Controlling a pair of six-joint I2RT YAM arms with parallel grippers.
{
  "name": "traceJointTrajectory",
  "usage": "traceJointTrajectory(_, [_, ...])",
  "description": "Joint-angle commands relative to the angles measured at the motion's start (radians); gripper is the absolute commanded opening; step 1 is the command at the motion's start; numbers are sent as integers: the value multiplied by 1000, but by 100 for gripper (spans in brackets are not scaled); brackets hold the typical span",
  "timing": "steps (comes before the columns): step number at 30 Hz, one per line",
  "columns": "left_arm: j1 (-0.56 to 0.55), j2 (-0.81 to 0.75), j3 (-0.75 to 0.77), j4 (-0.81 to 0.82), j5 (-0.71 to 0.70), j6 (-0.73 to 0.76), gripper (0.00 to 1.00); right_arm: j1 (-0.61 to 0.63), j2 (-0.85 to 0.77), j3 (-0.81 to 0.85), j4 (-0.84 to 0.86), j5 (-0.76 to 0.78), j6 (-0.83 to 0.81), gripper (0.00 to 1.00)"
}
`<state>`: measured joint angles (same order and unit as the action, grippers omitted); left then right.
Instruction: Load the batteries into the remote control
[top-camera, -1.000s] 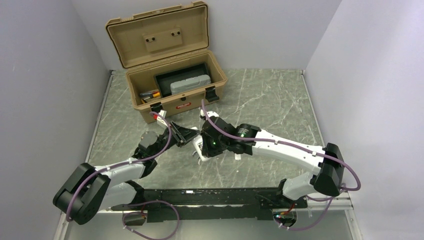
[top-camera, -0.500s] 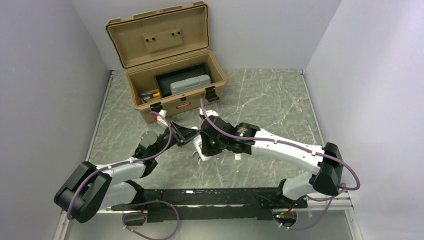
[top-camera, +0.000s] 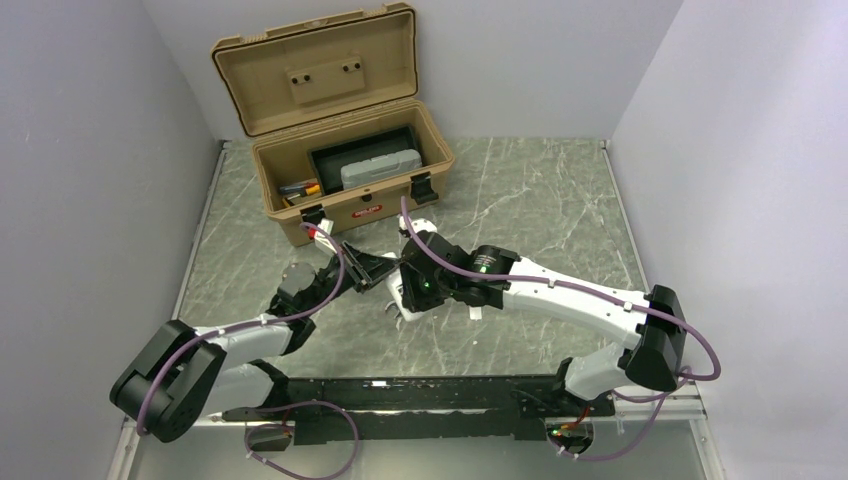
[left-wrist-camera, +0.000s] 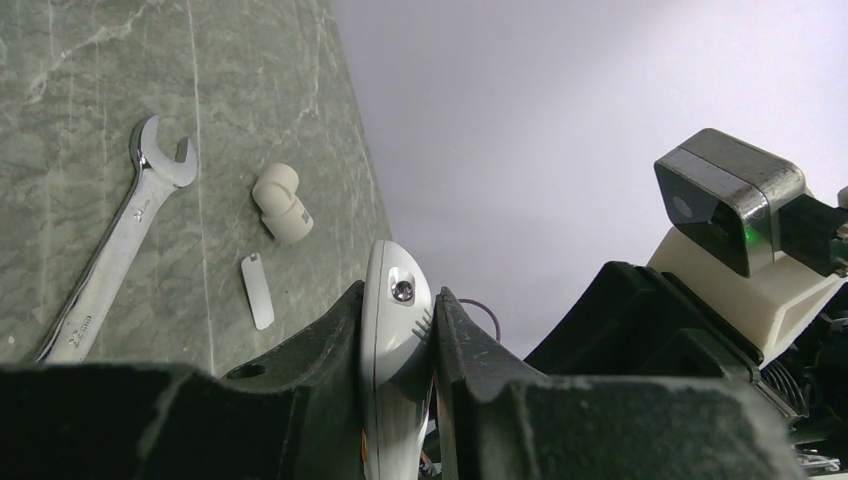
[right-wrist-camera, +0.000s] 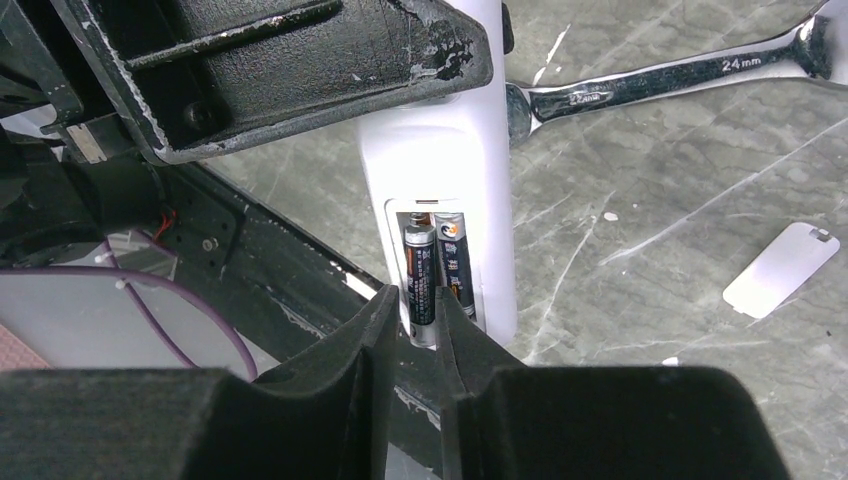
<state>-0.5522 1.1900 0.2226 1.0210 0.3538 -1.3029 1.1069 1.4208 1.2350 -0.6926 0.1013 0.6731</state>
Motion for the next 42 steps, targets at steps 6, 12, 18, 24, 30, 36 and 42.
traceJointTrajectory(6, [-5, 16, 4, 99, 32, -17, 0, 2, -57, 21, 4, 51, -4, 24])
traceJointTrajectory(12, [-4, 28, 3, 116, 36, -24, 0, 2, -79, 9, 14, 60, -1, 25])
traceJointTrajectory(18, [-3, 29, 4, 130, 60, -39, 0, 2, -157, -31, 51, 62, -89, 25])
traceJointTrajectory(24, [-4, 34, 12, 126, 98, -70, 0, 1, -358, -202, 231, -19, -282, 28])
traceJointTrajectory(30, [-4, 47, 23, 135, 132, -97, 0, 2, -496, -377, 425, -153, -449, 30])
traceJointTrajectory(36, [-6, 55, 22, 145, 147, -111, 0, 2, -645, -555, 656, -230, -617, 30])
traceJointTrajectory(42, [-10, 57, 22, 146, 148, -112, 0, 2, -623, -518, 606, -298, -649, 17])
